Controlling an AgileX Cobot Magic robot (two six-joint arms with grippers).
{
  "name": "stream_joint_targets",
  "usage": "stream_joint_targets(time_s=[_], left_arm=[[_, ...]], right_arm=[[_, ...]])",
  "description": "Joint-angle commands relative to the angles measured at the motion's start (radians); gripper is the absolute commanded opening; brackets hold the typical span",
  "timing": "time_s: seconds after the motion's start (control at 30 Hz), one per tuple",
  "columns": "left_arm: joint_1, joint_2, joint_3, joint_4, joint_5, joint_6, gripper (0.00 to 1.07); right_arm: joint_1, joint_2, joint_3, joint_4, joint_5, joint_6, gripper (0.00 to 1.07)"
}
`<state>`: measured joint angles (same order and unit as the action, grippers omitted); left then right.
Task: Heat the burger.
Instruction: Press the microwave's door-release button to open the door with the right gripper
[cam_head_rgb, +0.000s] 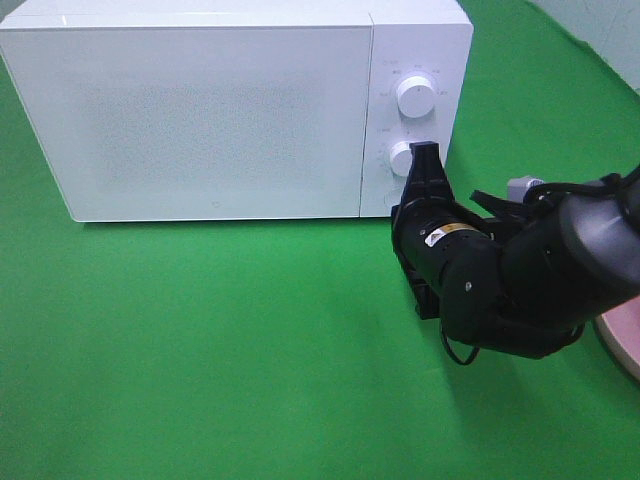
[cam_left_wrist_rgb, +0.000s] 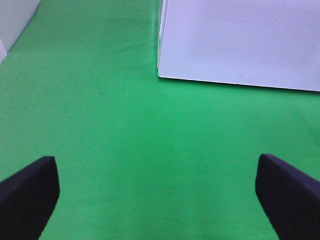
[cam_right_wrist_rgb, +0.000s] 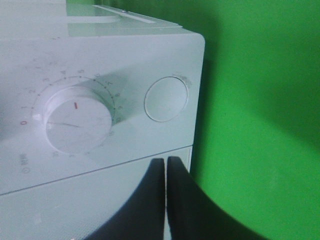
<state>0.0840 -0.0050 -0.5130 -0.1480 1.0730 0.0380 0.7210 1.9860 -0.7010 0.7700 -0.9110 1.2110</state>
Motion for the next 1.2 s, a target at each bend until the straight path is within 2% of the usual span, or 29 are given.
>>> stream_joint_targets(time_s=[0.03, 0.83, 1.2], left_arm=[[0.002, -0.017, -0.001, -0.005, -0.008, 0.001, 1.00], [0.002, -0.016, -0.001, -0.005, -0.008, 0.001, 1.00], [0.002, -0.016, -0.001, -0.005, -0.008, 0.001, 1.00]], right_arm=[[-0.010, 0.020, -0.029, -0.011, 0.025, 0.001, 0.00], [-0.137, 0.108, -0.170, -0.035, 0.063, -0.034, 0.00], [-0.137, 0.167, -0.217, -0.039, 0.084, -0.009, 0.00]])
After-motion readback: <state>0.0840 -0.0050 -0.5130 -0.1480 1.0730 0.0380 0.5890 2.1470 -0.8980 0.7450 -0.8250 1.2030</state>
